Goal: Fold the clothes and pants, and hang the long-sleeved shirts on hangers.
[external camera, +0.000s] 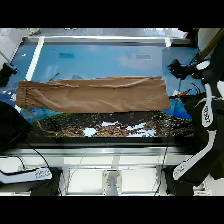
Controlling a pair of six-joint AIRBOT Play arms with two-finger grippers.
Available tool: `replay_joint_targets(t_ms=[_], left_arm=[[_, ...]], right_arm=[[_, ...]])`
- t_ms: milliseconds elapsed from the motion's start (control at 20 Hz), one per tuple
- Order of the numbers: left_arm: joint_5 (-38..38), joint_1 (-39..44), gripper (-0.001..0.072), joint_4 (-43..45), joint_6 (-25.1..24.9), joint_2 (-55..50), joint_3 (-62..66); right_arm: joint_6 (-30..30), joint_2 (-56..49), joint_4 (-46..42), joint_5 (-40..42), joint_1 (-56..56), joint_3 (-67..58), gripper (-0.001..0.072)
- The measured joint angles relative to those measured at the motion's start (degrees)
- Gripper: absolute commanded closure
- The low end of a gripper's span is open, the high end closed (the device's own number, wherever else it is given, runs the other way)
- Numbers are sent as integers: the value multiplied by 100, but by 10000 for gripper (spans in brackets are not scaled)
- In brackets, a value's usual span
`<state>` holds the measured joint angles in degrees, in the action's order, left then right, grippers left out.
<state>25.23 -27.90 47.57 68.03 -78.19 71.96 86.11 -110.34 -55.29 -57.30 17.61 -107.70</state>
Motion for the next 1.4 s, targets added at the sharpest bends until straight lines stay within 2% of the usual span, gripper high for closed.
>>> replay_joint_targets(t_ms=[200,350,400,450,550,600,750,900,1200,1350,1400], left_arm=[[1340,643,14,46,-575,667,0],[1694,1633,15,398,-697,767,0],[1655,2024,15,612,-675,754,0],[1539,2376,15,846,-616,723,0],[1246,3016,15,1268,-494,627,0],[1134,3283,15,1421,-446,562,0],[887,3788,15,1683,-378,348,0],[774,4033,15,1794,-352,114,0],[693,4212,15,1832,-330,-107,0],[693,4234,15,1836,-330,-136,0],[693,4240,27,1836,-330,-142,0]], right_arm=[[-542,153,-916,-1298,96,-332,299],[-601,68,-1226,-1622,160,-356,299],[-601,-26,-1115,-1663,223,-361,295],[-608,-144,-824,-1714,315,-367,243],[-708,-470,-92,-1856,566,-372,195],[-765,-647,328,-1958,686,-369,149],[-960,-1051,955,-2221,859,-369,147],[-1134,-1272,1058,-2291,846,-369,147],[-1250,-1390,601,-2273,531,-372,151],[-1270,-1399,533,-2264,343,-374,186],[-1281,-1401,518,-2273,271,-374,363]])
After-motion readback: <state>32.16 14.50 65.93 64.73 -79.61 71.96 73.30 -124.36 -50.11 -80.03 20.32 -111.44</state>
